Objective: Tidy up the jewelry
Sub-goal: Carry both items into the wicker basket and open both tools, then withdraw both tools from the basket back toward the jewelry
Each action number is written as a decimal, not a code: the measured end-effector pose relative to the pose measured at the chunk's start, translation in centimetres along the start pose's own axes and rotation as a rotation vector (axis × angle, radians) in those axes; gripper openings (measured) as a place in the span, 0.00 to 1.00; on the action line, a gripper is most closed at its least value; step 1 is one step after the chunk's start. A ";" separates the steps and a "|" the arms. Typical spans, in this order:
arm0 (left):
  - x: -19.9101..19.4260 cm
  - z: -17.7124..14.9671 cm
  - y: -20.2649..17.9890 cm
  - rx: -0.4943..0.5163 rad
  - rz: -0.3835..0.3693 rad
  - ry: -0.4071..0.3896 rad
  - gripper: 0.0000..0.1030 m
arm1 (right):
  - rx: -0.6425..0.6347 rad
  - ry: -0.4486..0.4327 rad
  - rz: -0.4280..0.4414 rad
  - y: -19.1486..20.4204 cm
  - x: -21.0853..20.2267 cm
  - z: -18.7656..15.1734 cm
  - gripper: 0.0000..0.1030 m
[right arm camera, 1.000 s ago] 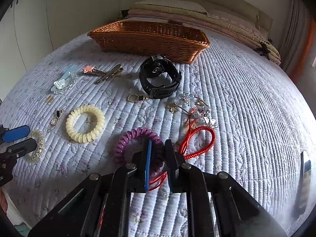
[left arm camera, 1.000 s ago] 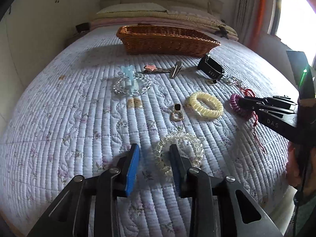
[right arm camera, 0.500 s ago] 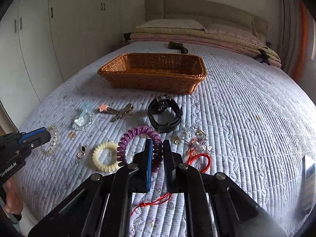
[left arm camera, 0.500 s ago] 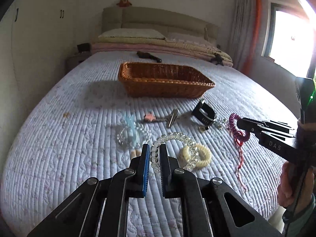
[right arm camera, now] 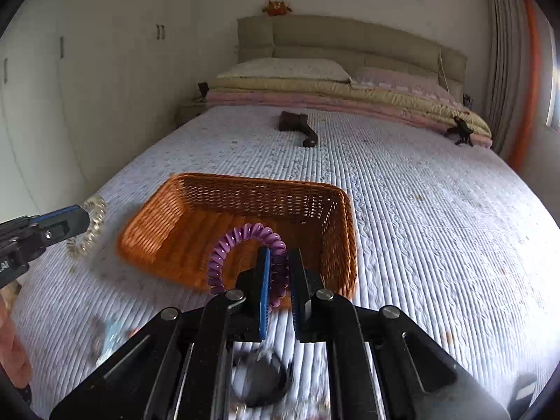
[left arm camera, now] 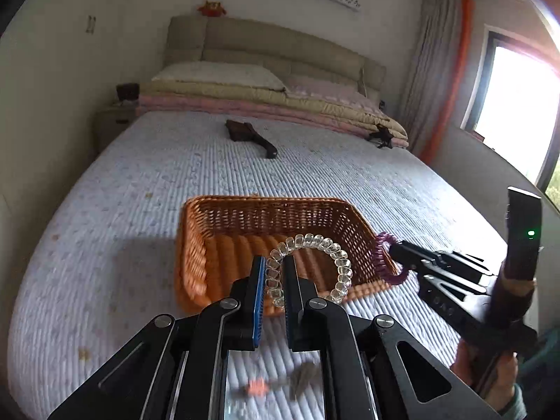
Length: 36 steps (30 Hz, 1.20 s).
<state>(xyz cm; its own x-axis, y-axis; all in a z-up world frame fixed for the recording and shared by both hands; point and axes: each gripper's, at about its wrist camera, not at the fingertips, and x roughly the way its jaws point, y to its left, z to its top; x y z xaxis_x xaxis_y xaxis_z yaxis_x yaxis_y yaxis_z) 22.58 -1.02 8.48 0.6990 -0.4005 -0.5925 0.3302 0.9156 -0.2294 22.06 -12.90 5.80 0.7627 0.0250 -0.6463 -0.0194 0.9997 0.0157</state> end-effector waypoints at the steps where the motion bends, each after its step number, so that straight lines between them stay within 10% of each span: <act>1: 2.1 0.9 0.3 -0.006 -0.001 0.031 0.09 | 0.022 0.035 0.003 -0.5 2.0 0.8 0.12; 17: 16.5 -0.6 1.6 0.022 0.132 0.239 0.10 | 0.037 0.221 -0.013 -1.4 13.2 0.6 0.12; 21: 15.3 -0.3 1.4 0.034 0.145 0.201 0.17 | 0.050 0.207 0.005 -1.7 12.6 0.2 0.13; 24: 13.2 0.2 1.1 0.032 0.126 0.153 0.47 | 0.059 0.178 0.015 -2.2 11.5 0.3 0.13; 33: 3.9 0.7 -0.8 0.059 0.063 0.014 0.48 | 0.065 0.117 0.050 -2.4 5.1 -0.2 0.16; 36: 0.0 -0.3 -1.3 0.059 -0.014 -0.039 0.50 | 0.054 0.059 0.063 -1.8 1.2 -1.1 0.34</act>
<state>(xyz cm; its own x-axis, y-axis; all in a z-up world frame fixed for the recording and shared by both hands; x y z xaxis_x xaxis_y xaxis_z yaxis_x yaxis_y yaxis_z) 21.93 -2.18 8.56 0.7181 -0.4154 -0.5584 0.3762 0.9067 -0.1908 22.30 -14.72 4.10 0.7216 0.0897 -0.6865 -0.0300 0.9947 0.0984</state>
